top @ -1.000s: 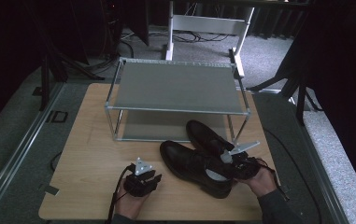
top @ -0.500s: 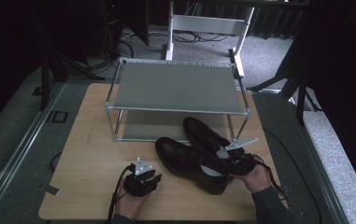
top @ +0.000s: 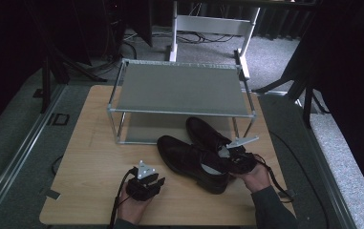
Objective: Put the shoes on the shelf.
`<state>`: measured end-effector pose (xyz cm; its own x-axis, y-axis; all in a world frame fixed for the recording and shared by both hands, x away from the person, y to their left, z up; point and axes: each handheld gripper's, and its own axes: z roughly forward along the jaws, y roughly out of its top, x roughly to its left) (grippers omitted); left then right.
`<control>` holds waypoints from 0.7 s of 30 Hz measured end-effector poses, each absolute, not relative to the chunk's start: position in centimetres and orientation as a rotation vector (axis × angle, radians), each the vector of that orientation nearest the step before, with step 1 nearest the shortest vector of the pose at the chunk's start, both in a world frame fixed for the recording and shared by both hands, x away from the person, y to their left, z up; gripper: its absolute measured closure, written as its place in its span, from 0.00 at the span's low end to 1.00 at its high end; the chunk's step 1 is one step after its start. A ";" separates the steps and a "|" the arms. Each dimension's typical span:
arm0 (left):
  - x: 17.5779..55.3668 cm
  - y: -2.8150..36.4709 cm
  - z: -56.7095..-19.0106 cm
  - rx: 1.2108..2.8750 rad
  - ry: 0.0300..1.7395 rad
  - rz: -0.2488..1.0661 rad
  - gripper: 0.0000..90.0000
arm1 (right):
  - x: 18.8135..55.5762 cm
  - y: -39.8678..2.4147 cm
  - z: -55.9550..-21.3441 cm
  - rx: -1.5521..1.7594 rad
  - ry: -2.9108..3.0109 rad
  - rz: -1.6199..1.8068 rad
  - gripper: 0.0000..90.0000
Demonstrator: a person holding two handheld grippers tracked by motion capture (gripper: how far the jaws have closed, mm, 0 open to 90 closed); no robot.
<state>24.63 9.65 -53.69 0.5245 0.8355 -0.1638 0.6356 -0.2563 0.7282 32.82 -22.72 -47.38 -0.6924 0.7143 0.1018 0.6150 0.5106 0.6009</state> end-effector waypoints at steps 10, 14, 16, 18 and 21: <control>24.6 9.8 -53.6 1.986 1.199 0.333 0.74 | 33.7 -21.8 -46.9 1.169 2.556 0.951 0.89; 24.6 9.9 -53.4 1.977 1.202 0.333 0.74 | 33.9 -21.3 -46.6 1.173 2.541 0.962 0.89; 24.7 9.9 -53.3 1.980 1.197 0.341 0.73 | 34.1 -21.1 -46.5 1.177 2.531 0.972 0.89; 24.8 9.8 -53.2 1.979 1.197 0.347 0.72 | 34.4 -20.9 -46.4 1.179 2.524 0.973 0.89; 24.9 9.7 -53.0 1.978 1.193 0.354 0.72 | 34.6 -20.7 -46.3 1.190 2.516 0.977 0.89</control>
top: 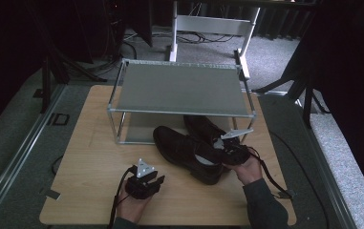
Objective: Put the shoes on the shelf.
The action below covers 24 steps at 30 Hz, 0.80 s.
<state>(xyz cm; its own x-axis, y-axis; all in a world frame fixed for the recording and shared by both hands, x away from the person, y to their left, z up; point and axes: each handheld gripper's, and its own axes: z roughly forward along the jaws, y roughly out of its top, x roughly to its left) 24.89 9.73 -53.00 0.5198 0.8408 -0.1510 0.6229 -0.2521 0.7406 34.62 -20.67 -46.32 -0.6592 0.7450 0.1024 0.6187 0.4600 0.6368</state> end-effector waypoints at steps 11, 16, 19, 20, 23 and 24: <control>26.6 8.9 -51.9 1.937 1.199 0.444 0.73 | 36.0 -19.4 -46.3 1.225 2.467 0.980 0.89; 27.8 7.7 -51.3 1.920 1.201 0.504 0.78 | 36.5 -18.9 -46.3 1.251 2.441 0.993 0.89; 28.6 6.9 -51.1 1.920 1.201 0.525 0.81 | 36.6 -18.5 -46.3 1.260 2.423 0.991 0.89; 28.9 6.6 -51.0 1.919 1.204 0.535 0.82 | 36.6 -18.4 -46.3 1.266 2.416 0.993 0.89; 29.6 5.9 -50.8 1.900 1.217 0.541 0.85 | 36.8 -18.2 -46.3 1.292 2.398 1.011 0.89; 29.6 5.9 -50.8 1.900 1.217 0.541 0.87 | 36.8 -18.2 -46.3 1.292 2.398 1.011 0.89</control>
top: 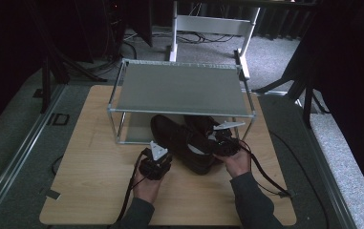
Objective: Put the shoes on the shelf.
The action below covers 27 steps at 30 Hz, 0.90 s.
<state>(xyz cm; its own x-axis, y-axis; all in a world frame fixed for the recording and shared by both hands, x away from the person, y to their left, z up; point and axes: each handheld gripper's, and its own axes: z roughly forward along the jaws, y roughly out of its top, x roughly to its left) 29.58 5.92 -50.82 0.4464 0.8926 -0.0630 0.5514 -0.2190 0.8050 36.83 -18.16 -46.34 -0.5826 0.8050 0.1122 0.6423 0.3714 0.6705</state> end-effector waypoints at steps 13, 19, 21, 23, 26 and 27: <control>30.0 3.4 -50.3 1.895 1.222 0.553 0.97 | 37.3 -17.1 -46.0 1.329 2.285 1.001 0.89; 30.8 2.8 -50.4 1.916 1.230 0.565 0.98 | 37.5 -16.3 -46.1 1.334 2.279 1.021 0.89; 31.2 2.8 -50.4 1.911 1.250 0.558 0.99 | 37.5 -16.0 -46.1 1.334 2.271 1.015 0.89; 31.5 2.8 -50.5 1.915 1.252 0.566 0.99 | 37.5 -15.7 -46.2 1.336 2.265 1.009 0.89; 31.9 2.9 -50.5 1.906 1.257 0.566 1.00 | 37.5 -15.6 -46.3 1.337 2.262 1.017 0.89; 32.4 3.0 -50.5 1.899 1.257 0.567 1.00 | 37.6 -15.6 -46.3 1.343 2.256 1.020 0.89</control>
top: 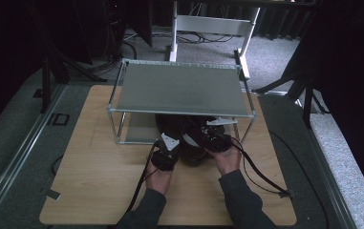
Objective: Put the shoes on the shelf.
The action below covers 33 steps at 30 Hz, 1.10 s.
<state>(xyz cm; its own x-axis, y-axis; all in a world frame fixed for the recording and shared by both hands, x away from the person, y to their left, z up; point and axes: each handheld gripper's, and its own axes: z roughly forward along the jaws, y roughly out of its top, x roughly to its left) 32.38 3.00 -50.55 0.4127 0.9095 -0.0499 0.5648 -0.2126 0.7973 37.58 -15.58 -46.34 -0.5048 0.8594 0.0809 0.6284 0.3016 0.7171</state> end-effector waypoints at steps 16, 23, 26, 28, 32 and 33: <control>36.3 2.4 -51.2 1.880 1.205 0.655 1.00 | 38.8 -15.4 -46.9 1.442 2.104 1.048 0.89; 37.6 2.0 -51.6 1.869 1.198 0.715 1.00 | 39.6 -15.1 -47.5 1.472 2.027 1.064 0.89; 38.3 1.7 -51.9 1.869 1.187 0.765 1.00 | 39.9 -14.9 -47.9 1.481 1.989 1.070 0.89; 38.7 1.6 -52.1 1.866 1.186 0.778 1.00 | 40.0 -14.8 -48.1 1.488 1.970 1.072 0.89; 39.3 1.5 -52.5 1.852 1.192 0.819 1.00 | 40.3 -14.5 -48.6 1.515 1.918 1.087 0.89; 39.4 1.4 -52.6 1.849 1.192 0.829 1.00 | 40.3 -14.4 -48.8 1.515 1.903 1.091 0.89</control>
<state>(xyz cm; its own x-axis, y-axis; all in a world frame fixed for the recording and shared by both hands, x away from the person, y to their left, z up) 39.39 1.42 -52.59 0.3504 0.9299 0.1121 0.4283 -0.2655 0.8637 40.32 -14.36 -48.77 -0.2789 0.9537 0.1125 0.5786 0.0733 0.8123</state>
